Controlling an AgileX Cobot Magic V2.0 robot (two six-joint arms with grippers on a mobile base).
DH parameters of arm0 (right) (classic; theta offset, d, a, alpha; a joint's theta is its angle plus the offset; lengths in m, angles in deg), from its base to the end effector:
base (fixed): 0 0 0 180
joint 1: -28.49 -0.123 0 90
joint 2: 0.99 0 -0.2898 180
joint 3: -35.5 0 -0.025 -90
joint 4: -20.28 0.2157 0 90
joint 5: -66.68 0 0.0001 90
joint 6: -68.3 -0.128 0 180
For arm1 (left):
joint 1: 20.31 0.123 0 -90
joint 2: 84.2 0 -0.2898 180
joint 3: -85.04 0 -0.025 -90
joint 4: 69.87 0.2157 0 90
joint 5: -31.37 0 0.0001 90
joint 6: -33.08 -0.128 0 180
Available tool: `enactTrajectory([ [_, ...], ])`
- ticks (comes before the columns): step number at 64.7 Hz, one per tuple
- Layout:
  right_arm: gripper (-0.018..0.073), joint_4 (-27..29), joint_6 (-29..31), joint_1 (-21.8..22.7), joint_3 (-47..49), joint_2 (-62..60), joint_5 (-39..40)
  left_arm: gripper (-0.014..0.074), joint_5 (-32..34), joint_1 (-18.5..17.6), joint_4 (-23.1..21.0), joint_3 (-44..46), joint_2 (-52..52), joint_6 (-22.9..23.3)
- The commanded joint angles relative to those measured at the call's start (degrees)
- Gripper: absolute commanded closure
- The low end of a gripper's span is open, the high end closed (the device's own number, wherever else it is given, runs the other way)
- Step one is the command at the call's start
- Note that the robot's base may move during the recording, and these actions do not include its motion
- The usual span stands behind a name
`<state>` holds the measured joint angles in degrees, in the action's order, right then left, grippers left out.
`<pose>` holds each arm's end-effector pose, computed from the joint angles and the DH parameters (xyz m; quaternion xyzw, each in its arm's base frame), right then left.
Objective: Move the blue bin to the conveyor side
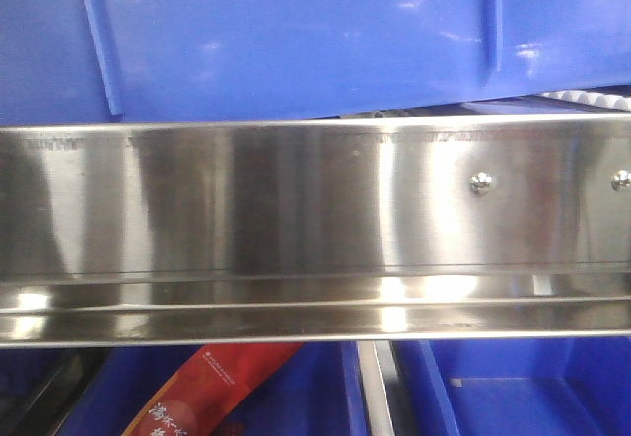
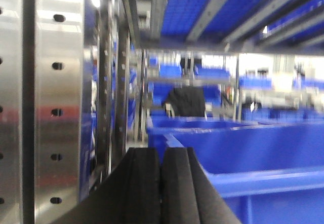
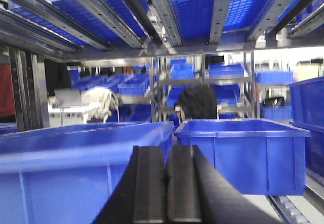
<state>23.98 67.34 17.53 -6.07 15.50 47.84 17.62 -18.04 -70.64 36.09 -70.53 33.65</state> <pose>0.0158 0.0058 0.3696 -0.0434 0.6201 0.1115 0.7754 0.0229 0.0005 0.3430 -0.0181 0.6179 0.0055 0.7860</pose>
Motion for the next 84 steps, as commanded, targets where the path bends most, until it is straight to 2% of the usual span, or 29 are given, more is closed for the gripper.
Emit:
enactTrajectory([
  [1,0.0628,0.11,0.08,0.15,6.86,6.17,-6.12,0.0623,-5.56,-0.27,0.10,5.73,4.81,-0.17],
  [11,0.0628,0.11,0.08,0.15,22.60,20.64,-21.03,0.0623,-14.81,-0.27,-0.54,16.94,16.20,-0.17],
  [20,0.0628,0.11,0.08,0.15,35.42,32.07,-31.98,0.0623,-22.56,-0.27,-3.18,26.88,26.46,-0.17],
  [30,0.0628,0.24,0.08,0.15,45.42,41.49,-34.55,0.0623,-19.74,-0.27,-4.70,32.31,33.33,-0.17],
  [35,0.0628,2.94,0.08,0.15,48.59,44.77,-36.41,0.0623,-19.33,-0.27,-6.62,32.83,35.33,-0.17],
  [42,0.0628,4.67,0.08,0.15,50.11,48.28,-34.54,0.0623,-18.13,-0.27,-7.32,33.12,38.69,-0.17],
  [52,0.0629,4.44,2.55,0.15,53.17,55.14,-37.44,0.0623,-18.27,-0.27,-10.81,35.95,45.42,-0.17],
  [57,0.0629,4.44,4.48,0.15,55.01,58.56,-37.68,0.0623,-18.27,-0.27,-11.12,37.77,49.07,-0.17],
  [70,0.0629,-0.83,5.58,0.15,60.71,67.30,-40.60,0.0623,-18.16,-0.27,-11.12,41.25,57.39,-0.17],
  [84,0.0629,-1.61,5.58,-0.84,71.52,75.31,-45.73,0.0623,-16.45,-0.27,-11.12,42.62,62.20,-0.17],
])
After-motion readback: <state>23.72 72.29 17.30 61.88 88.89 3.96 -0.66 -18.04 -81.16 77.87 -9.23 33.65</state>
